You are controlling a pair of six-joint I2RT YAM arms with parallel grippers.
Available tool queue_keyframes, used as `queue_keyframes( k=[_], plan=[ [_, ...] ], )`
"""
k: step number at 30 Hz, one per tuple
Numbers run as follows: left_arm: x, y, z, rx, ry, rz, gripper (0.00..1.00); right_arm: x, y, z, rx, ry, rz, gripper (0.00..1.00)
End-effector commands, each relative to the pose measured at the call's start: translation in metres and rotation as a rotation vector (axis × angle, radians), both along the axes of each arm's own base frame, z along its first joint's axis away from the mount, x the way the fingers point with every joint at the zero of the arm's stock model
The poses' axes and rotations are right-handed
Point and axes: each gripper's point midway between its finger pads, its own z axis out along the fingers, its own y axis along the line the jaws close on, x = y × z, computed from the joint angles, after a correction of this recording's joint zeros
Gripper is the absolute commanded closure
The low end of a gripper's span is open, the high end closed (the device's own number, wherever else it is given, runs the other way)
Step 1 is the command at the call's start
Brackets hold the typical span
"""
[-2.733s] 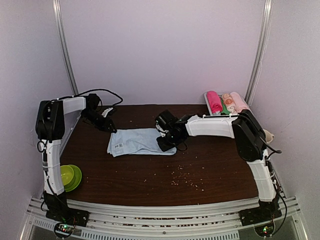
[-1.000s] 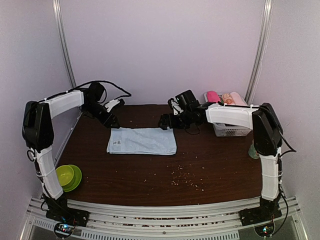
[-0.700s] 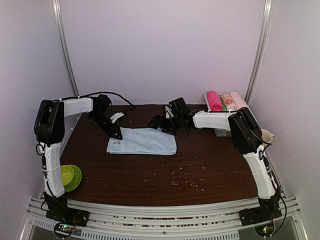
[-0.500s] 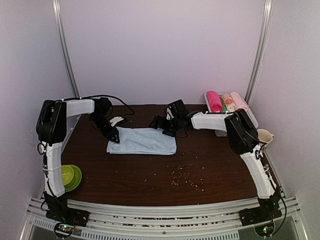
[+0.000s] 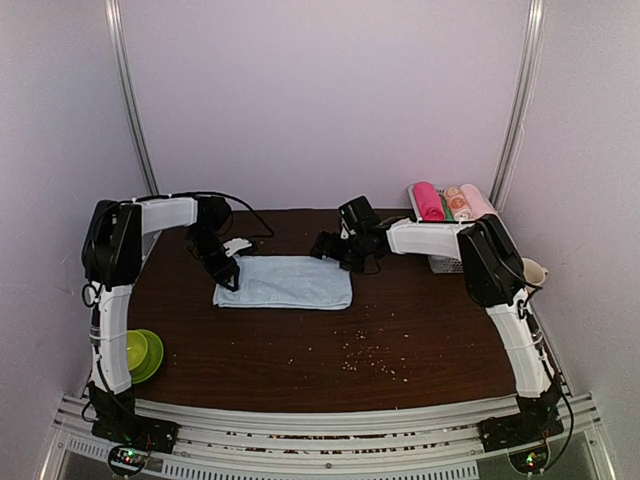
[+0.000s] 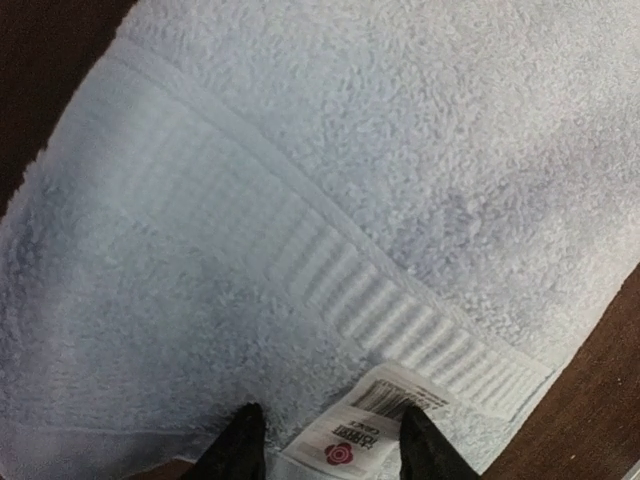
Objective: Roll the towels
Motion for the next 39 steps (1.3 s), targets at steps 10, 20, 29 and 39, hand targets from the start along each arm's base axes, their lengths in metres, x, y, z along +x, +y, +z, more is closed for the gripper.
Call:
queue_keyframes(
  k=[10, 20, 29, 39],
  plan=[
    [0.043, -0.024, 0.112, -0.169, -0.244, 0.043, 0.29, -0.034, -0.003, 0.077, -0.054, -0.184, 0.152, 0.00],
    [0.082, -0.020, 0.087, -0.180, -0.224, 0.125, 0.33, -0.086, 0.023, 0.036, -0.112, -0.106, 0.298, 0.01],
    [0.094, -0.004, 0.055, -0.148, -0.180, 0.153, 0.39, -0.104, 0.013, 0.009, -0.156, -0.054, 0.305, 0.01],
    [0.108, 0.026, 0.054, -0.023, -0.270, 0.203, 0.43, -0.117, 0.003, -0.007, -0.202, -0.024, 0.325, 0.01]
  ],
)
